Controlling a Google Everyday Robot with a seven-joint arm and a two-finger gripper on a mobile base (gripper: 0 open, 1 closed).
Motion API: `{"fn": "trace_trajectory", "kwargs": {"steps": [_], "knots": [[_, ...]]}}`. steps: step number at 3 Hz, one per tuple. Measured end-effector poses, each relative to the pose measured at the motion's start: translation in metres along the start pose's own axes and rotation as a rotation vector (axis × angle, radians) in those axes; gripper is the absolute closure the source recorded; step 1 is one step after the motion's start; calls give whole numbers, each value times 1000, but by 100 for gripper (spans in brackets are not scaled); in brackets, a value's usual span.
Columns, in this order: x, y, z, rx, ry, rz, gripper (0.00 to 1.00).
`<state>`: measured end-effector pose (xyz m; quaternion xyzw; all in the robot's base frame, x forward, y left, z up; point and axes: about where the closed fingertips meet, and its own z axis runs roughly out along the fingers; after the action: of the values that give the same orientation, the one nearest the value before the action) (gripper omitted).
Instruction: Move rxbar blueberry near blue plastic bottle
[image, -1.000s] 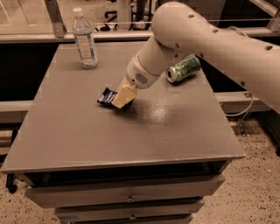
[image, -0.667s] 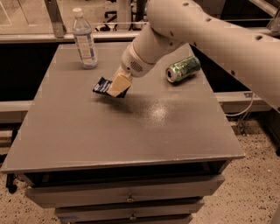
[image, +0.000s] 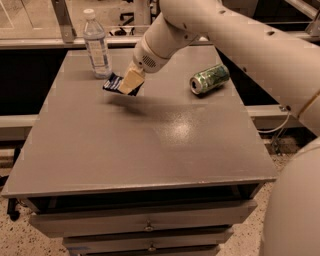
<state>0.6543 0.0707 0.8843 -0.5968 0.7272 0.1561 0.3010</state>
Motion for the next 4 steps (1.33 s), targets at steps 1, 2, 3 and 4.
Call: {"fn": "trace_trajectory", "kwargs": {"steps": [1,2,3,4], "knots": [[-5,-27,14,20,-8,8,100],[-13,-52,28,33,-16,12,100],[-19,-69,44,32,-14,17,82],[-19,-78,51,31,-4,19,59]]}}
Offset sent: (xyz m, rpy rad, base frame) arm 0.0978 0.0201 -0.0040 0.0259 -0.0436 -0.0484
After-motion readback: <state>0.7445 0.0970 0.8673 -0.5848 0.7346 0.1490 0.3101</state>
